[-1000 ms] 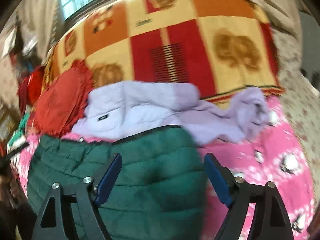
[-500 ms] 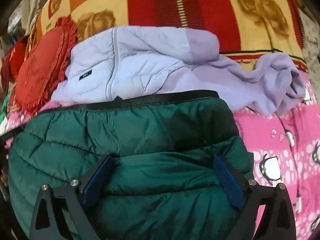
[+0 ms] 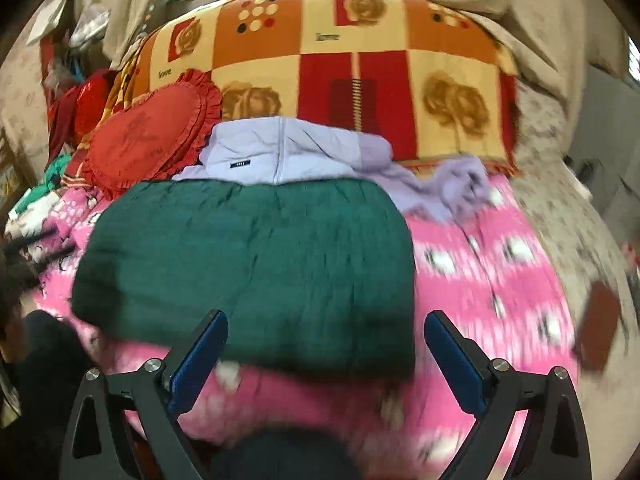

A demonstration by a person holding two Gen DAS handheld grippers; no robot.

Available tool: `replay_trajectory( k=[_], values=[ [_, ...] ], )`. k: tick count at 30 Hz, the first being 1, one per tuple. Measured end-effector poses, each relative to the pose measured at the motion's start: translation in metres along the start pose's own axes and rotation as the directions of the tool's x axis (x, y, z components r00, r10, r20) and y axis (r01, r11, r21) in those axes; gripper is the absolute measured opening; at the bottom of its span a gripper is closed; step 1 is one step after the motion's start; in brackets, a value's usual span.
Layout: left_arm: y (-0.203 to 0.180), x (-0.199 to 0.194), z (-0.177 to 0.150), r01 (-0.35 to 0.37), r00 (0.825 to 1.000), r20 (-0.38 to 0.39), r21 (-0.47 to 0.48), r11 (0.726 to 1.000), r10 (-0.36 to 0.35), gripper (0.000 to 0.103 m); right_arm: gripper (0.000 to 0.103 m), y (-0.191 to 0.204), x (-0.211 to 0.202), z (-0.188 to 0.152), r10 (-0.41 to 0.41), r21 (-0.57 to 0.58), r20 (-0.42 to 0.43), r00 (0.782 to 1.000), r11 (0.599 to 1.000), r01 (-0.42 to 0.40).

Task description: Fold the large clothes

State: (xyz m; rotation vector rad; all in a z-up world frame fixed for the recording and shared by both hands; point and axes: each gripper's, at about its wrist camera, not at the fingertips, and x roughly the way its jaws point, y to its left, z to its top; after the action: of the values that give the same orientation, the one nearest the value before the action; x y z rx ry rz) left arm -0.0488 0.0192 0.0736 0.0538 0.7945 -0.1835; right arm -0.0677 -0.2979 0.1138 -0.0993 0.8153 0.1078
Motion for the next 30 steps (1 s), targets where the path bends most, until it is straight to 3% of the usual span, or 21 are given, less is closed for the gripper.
replay_trajectory(
  k=[4, 8, 11, 20, 30],
  values=[
    [-0.031, -0.021, -0.037, 0.006, 0.997, -0.074, 0.044, 0.999, -0.003, 0.088, 0.097, 0.005, -0.038, -0.045, 0.041, 0.087, -0.023, 0.999, 0.995, -0.039],
    [-0.05, -0.052, -0.052, 0.008, 0.997, -0.08, 0.04, 0.999, -0.004, 0.088, 0.097, 0.014, -0.068, -0.073, 0.021, 0.102, -0.025, 0.999, 0.995, -0.018],
    [-0.054, -0.067, -0.054, -0.038, 0.996, -0.077, 0.003, 0.999, 0.038, 0.088, 0.097, 0.018, -0.087, -0.082, 0.022, 0.105, -0.004, 1.0, 0.994, -0.022],
    [-0.057, -0.103, -0.061, -0.073, 0.997, -0.009, -0.04, 0.997, 0.072, 0.088, 0.097, 0.029, -0.129, -0.085, 0.016, 0.023, 0.074, 0.997, 1.0, -0.018],
    [-0.057, -0.108, -0.061, -0.076, 0.997, -0.002, -0.043, 0.996, 0.076, 0.088, 0.098, 0.026, -0.131, -0.085, 0.024, 0.023, 0.085, 0.996, 0.999, -0.026]
  ],
)
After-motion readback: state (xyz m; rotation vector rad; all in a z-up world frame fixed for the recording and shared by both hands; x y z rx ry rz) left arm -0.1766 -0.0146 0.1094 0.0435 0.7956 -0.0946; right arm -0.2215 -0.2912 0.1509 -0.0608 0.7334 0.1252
